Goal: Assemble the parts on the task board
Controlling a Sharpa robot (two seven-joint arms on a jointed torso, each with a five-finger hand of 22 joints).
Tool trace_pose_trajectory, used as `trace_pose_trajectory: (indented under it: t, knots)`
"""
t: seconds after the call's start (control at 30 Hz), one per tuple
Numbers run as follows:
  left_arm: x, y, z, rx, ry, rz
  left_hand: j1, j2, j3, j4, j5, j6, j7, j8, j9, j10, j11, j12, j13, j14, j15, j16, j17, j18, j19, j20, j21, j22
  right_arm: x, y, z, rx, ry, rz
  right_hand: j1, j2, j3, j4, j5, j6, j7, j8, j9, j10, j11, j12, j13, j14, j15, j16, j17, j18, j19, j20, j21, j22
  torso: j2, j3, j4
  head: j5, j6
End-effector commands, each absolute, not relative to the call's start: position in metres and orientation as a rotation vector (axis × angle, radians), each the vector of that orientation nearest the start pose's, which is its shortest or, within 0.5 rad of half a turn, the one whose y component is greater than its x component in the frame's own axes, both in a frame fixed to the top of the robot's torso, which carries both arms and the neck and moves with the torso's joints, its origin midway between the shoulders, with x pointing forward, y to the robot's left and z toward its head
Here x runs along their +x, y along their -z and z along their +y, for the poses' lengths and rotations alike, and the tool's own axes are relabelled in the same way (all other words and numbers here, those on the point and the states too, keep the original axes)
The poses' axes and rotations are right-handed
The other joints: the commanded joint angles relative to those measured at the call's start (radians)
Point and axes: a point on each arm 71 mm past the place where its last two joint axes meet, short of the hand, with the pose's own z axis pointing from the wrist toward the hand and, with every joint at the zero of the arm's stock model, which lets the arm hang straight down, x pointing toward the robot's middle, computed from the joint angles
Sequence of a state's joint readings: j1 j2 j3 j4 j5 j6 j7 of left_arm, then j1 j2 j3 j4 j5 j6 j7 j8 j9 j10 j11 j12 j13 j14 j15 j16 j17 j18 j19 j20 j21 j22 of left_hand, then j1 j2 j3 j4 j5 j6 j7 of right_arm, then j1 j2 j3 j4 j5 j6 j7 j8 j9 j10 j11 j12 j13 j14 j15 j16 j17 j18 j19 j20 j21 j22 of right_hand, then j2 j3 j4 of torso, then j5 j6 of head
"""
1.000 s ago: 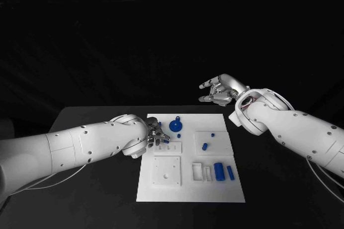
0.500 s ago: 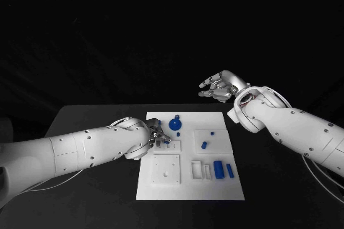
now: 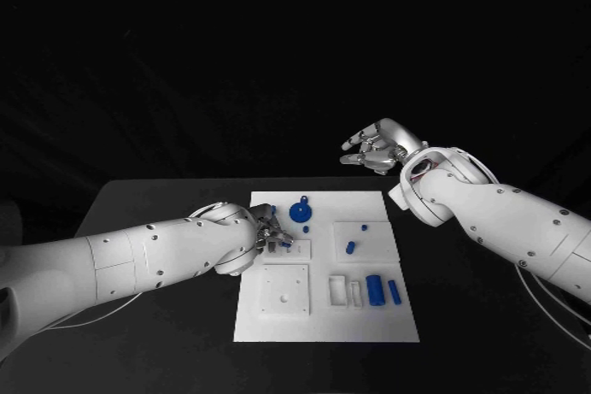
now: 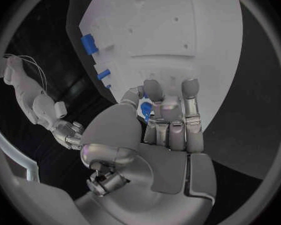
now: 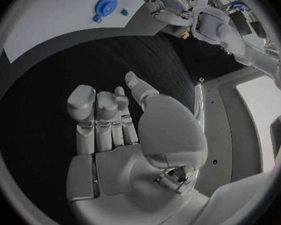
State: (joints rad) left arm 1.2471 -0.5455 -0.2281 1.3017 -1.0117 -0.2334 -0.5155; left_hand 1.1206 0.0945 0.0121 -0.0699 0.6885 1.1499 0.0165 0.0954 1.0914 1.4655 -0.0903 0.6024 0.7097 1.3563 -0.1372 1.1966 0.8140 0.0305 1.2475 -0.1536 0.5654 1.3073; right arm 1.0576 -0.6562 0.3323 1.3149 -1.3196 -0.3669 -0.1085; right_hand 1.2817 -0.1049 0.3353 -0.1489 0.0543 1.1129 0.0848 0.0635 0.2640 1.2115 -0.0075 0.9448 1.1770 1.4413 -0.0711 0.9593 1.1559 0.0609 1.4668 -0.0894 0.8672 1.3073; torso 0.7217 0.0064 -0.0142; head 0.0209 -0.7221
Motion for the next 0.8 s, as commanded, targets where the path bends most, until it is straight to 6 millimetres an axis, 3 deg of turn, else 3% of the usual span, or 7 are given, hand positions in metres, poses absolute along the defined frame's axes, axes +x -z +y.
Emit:
trace_pose_trajectory:
  t: [0.03,0.8]
  knots:
    - [0.5011,0.2627,0.1387,-0.289,0.403,2.153,0.001,0.006,0.112,-0.113,0.005,0.043,-0.04,0.004,0.0,0.037,-0.005,0.004,0.001,0.009,0.0,0.005,0.001,-0.008,0.003,-0.001,0.004,0.02,0.5425,0.1401,-0.1898,0.267,-0.788,1.472,0.0,0.011,-0.005,0.002,-0.002,-0.004,-0.002,0.0,0.001,0.003,-0.003,-0.003,0.001,0.002,-0.004,-0.002,0.001,0.004,0.0,-0.006,0.001,0.115,0.0,0.0,-0.0004,0.002,-0.002]
    - [0.4993,0.269,0.1369,-0.277,0.399,2.176,0.0,0.006,0.113,-0.114,0.004,0.043,-0.039,0.001,-0.001,0.036,-0.004,0.004,0.003,0.008,0.0,0.001,0.002,-0.008,0.001,-0.001,0.006,0.02,0.5431,0.1428,-0.1861,0.262,-0.79,1.49,-0.005,0.013,-0.004,0.006,-0.001,-0.007,-0.002,0.0,0.011,0.006,-0.003,-0.001,0.005,0.005,-0.004,0.003,0.006,0.005,0.003,-0.006,0.005,0.115,0.0,0.0001,-0.0006,0.001,-0.005]
